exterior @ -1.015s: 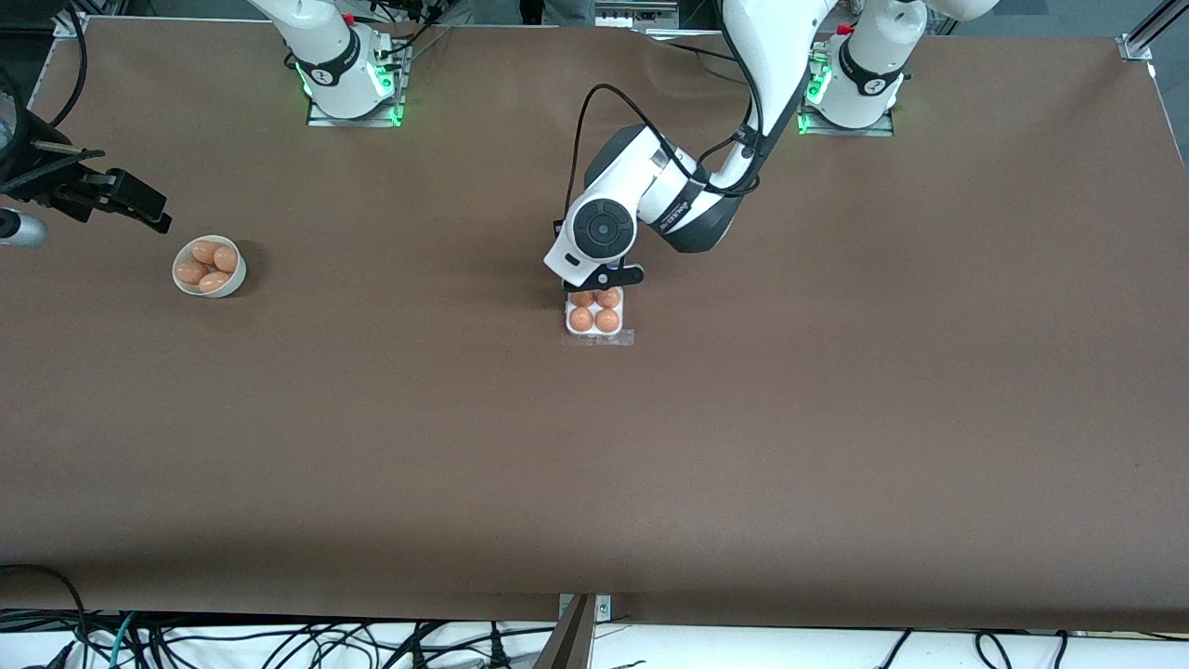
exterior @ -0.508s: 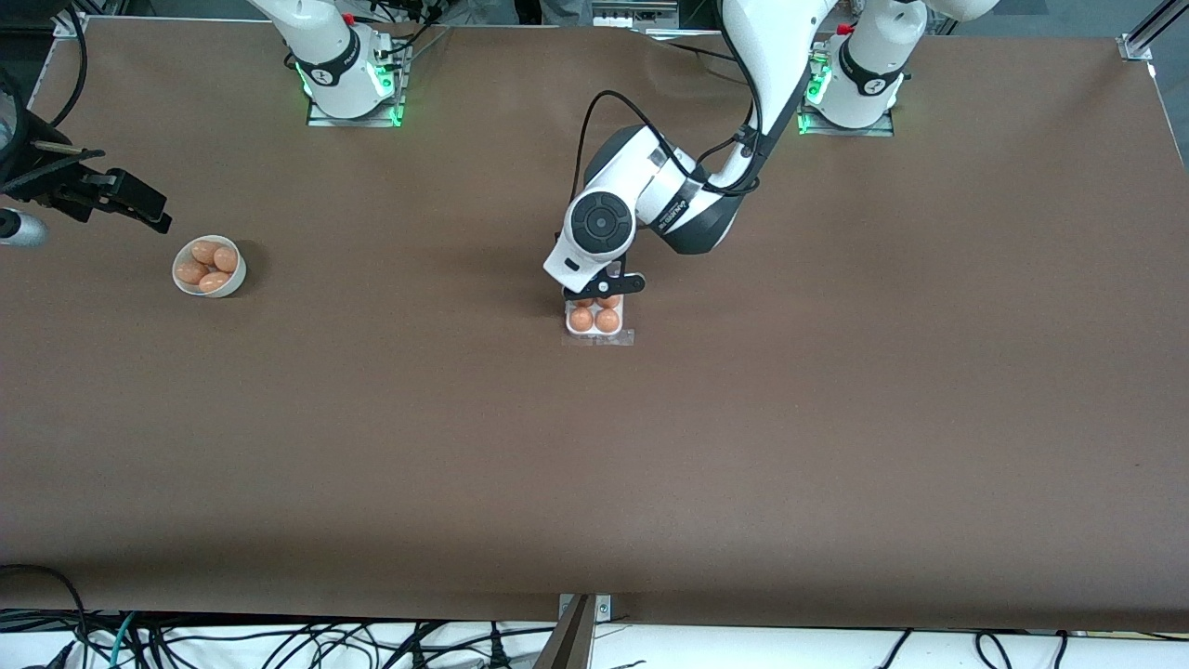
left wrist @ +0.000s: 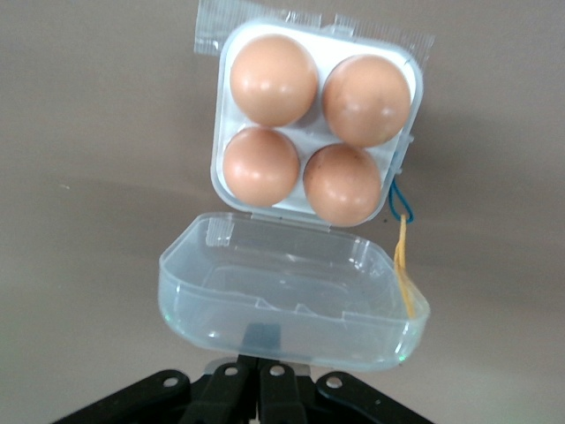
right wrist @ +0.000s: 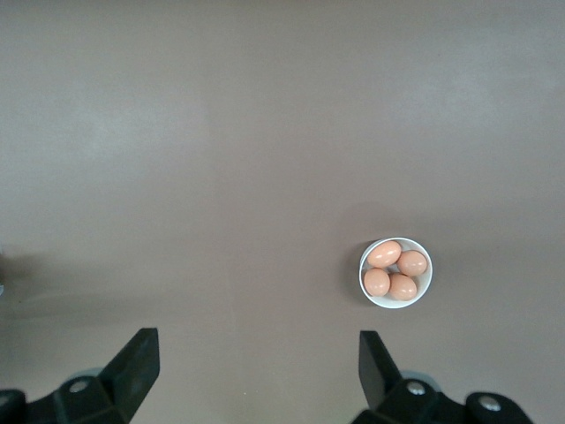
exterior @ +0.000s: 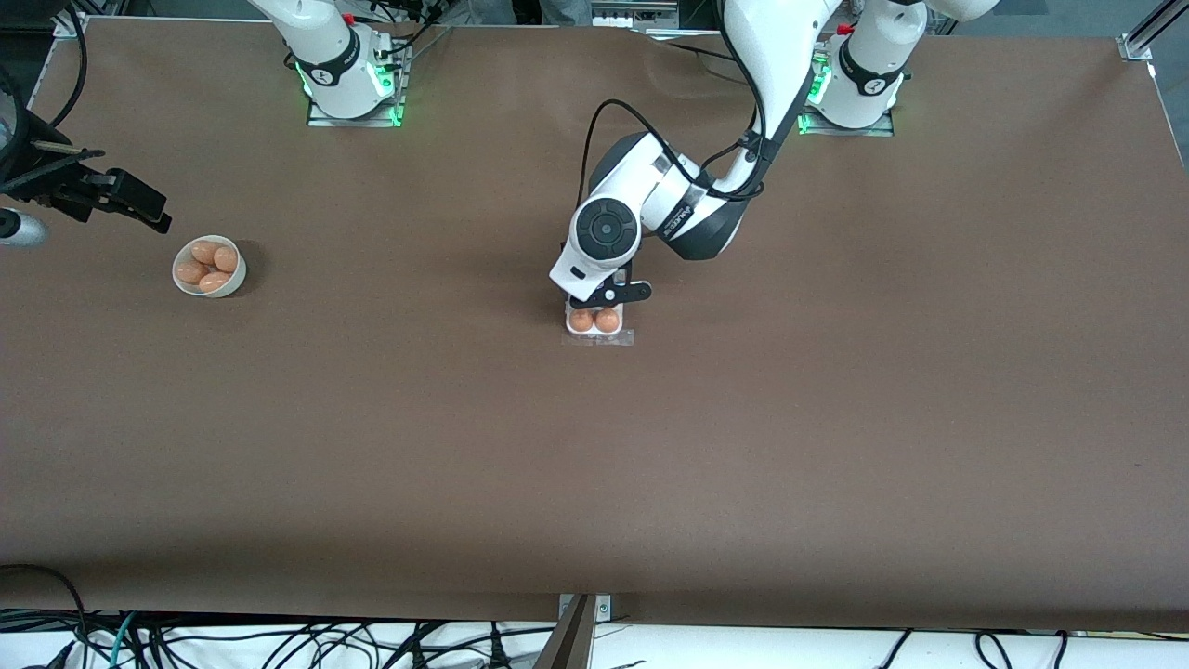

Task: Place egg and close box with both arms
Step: 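Push the clear lid down over the eggs with the left gripper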

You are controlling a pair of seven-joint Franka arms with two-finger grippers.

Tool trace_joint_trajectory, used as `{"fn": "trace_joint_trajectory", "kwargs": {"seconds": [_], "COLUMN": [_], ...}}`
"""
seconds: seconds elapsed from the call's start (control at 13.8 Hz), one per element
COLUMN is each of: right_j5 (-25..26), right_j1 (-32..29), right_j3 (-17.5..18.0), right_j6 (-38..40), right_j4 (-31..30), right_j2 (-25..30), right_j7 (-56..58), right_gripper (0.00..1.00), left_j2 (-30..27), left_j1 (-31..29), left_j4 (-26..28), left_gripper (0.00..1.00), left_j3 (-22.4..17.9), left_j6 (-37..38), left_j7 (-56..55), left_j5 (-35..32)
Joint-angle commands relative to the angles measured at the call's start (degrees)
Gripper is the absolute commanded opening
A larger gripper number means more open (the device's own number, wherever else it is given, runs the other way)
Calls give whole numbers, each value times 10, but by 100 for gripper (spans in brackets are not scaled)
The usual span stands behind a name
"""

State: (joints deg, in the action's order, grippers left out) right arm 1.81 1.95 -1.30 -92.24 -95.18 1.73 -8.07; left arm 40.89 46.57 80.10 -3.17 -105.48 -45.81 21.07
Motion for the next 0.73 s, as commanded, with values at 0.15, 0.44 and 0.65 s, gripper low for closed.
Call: {"fn": "trace_joint_trajectory", "kwargs": {"seconds": [0.15,0.44,0.65], "right_j5": [-9,-9,-10], "right_j1": [0,0,1], "right_j3": [0,0,0], "right_j6": [4,4,4], "right_j4": [11,11,11], "right_j2": [-2,-2,-2], "right_j7": [8,8,8], "right_gripper": [100,100,100], "left_j2": [9,9,1], "left_j1": [1,0,-1], "left_j4": [-26,-26,-51], "left_gripper": [5,17,94], "left_j3": [-16,-32,-65], "left_j6": [-22,-36,-19], "left_j7": [-8,-4,-2], "left_j5": [-19,-31,-47]}}
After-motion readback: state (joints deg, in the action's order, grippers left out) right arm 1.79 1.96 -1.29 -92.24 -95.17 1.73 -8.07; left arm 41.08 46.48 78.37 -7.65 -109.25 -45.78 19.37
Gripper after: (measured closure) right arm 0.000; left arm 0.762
